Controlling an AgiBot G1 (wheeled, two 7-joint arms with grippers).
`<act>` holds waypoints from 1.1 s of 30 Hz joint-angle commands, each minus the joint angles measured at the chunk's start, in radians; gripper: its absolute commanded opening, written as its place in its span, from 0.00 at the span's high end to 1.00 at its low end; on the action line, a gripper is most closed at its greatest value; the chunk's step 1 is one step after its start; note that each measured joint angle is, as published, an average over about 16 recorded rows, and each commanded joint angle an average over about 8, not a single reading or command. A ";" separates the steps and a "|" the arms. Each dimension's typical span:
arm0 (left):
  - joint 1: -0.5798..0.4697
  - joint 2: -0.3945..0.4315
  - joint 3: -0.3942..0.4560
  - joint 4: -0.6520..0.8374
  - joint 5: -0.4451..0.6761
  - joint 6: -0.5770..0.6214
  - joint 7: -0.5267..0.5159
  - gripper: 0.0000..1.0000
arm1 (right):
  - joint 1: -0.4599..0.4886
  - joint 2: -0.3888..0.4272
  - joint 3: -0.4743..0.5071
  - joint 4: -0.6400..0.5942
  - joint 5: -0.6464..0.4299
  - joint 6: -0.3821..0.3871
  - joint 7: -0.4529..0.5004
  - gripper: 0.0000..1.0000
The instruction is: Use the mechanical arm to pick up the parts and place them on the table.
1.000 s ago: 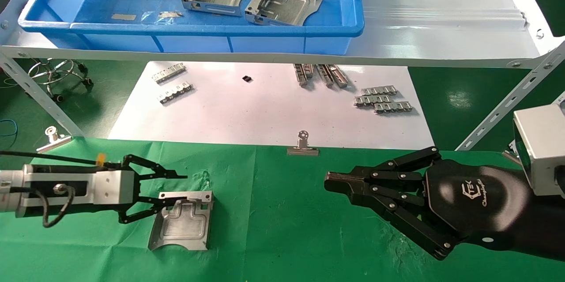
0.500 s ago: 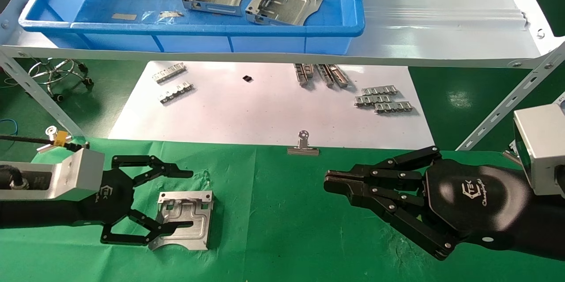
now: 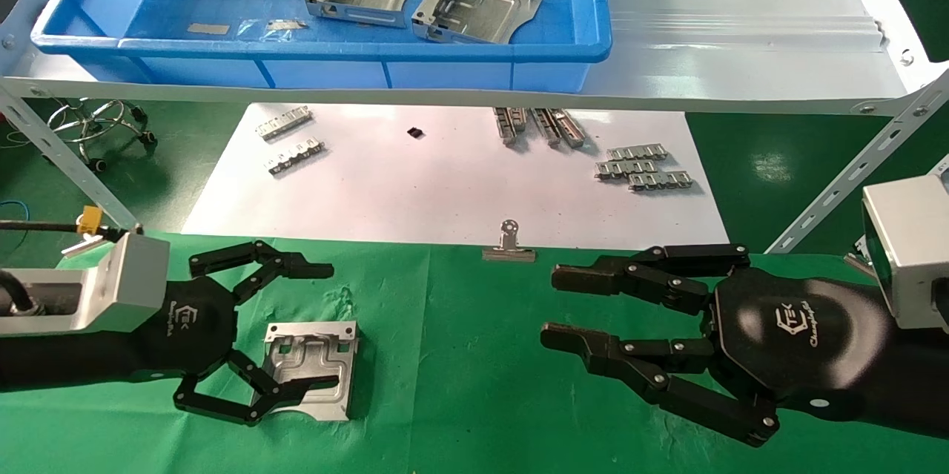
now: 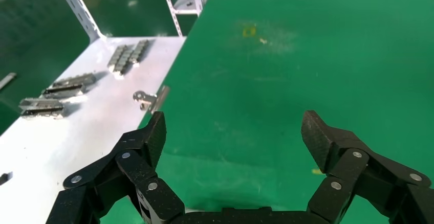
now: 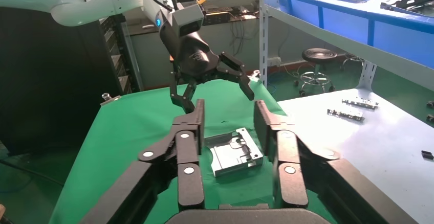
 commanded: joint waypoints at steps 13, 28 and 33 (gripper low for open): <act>0.099 -0.023 -0.103 -0.135 -0.084 -0.011 -0.128 0.00 | 0.000 0.000 0.000 0.000 0.000 0.000 0.000 0.00; 0.205 -0.048 -0.213 -0.280 -0.174 -0.022 -0.265 0.00 | 0.000 0.000 0.000 0.000 0.000 0.000 0.000 0.00; 0.241 -0.056 -0.250 -0.329 -0.205 -0.026 -0.311 0.00 | 0.000 0.000 0.000 0.000 0.000 0.000 0.000 0.00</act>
